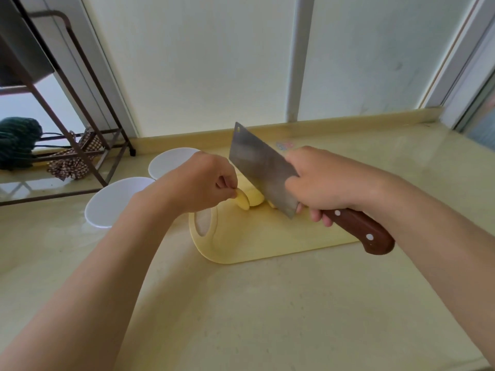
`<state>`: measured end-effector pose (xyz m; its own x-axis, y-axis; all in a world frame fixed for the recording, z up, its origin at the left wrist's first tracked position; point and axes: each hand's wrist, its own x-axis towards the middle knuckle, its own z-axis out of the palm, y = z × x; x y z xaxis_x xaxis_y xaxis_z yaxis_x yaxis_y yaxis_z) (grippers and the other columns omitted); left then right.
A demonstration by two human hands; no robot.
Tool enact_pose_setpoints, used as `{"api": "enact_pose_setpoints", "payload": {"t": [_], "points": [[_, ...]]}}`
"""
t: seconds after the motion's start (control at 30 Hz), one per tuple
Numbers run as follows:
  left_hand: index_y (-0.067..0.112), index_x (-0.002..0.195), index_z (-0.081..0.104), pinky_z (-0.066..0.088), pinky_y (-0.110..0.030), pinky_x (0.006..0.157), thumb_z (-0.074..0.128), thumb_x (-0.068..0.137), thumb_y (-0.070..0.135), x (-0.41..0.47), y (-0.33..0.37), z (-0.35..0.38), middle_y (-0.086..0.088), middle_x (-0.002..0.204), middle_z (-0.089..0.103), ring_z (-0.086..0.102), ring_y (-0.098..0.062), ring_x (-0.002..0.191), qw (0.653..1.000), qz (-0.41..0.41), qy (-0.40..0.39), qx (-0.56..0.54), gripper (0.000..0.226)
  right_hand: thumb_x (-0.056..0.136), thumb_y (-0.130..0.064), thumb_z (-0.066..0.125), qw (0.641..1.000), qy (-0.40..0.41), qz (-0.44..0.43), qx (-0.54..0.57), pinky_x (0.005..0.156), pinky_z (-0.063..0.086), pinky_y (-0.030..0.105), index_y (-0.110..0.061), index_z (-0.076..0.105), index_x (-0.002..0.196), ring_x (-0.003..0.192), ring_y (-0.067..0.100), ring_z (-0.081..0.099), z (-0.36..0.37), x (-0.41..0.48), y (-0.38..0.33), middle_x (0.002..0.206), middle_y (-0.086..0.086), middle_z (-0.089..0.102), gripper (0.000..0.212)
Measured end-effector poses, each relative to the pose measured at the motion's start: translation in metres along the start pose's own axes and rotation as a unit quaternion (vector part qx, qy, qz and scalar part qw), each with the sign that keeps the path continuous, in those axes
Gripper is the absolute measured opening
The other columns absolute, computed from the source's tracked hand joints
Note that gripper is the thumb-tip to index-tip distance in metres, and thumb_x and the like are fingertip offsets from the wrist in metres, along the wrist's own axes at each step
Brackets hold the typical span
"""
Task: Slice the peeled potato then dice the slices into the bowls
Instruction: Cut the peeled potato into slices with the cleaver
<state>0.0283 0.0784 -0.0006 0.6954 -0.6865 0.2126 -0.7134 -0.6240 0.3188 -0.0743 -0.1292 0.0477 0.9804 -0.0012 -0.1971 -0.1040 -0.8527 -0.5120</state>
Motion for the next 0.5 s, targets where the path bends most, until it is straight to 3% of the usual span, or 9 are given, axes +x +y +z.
{"api": "enact_pose_setpoints", "payload": {"t": [0.13, 0.23, 0.37, 0.5], "points": [[0.02, 0.088, 0.071, 0.056, -0.029, 0.081, 0.075, 0.084, 0.022, -0.001, -0.002, -0.001, 0.013, 0.083, 0.068, 0.065, 0.0, 0.08, 0.999, -0.045, -0.011, -0.011, 0.006, 0.092, -0.003, 0.037, 0.998, 0.011, -0.013, 0.067, 0.039, 0.045, 0.025, -0.008, 0.056, 0.112, 0.034, 0.02, 0.055, -0.009, -0.006, 0.008, 0.062, 0.013, 0.068, 0.027], [0.021, 0.09, 0.069, 0.056, -0.031, 0.081, 0.071, 0.087, 0.023, 0.0, 0.0, 0.002, 0.012, 0.084, 0.067, 0.065, -0.004, 0.081, 0.998, -0.066, -0.008, -0.008, 0.004, 0.094, -0.002, 0.038, 0.994, 0.023, -0.014, 0.11, 0.037, 0.044, 0.023, -0.013, 0.056, 0.099, 0.033, 0.019, 0.051, -0.015, -0.009, 0.015, 0.052, 0.007, 0.065, 0.022], [0.02, 0.1, 0.067, 0.054, -0.033, 0.081, 0.067, 0.089, 0.022, 0.002, 0.008, 0.01, 0.01, 0.09, 0.065, 0.064, -0.008, 0.083, 0.997, -0.077, 0.006, -0.001, 0.01, 0.092, -0.006, 0.042, 0.988, 0.045, -0.003, 0.146, 0.045, 0.052, 0.033, -0.016, 0.058, 0.101, 0.044, 0.026, 0.058, -0.021, -0.001, 0.027, 0.078, 0.02, 0.075, 0.021], [0.019, 0.108, 0.067, 0.054, -0.032, 0.083, 0.068, 0.088, 0.023, 0.005, 0.012, 0.018, 0.008, 0.098, 0.065, 0.064, -0.007, 0.083, 0.997, -0.079, -0.001, 0.007, 0.02, 0.093, -0.004, 0.045, 0.976, 0.031, 0.001, 0.215, 0.044, 0.051, 0.032, -0.009, 0.062, 0.104, 0.044, 0.019, 0.056, -0.02, 0.013, 0.037, 0.079, 0.016, 0.076, 0.021]]}}
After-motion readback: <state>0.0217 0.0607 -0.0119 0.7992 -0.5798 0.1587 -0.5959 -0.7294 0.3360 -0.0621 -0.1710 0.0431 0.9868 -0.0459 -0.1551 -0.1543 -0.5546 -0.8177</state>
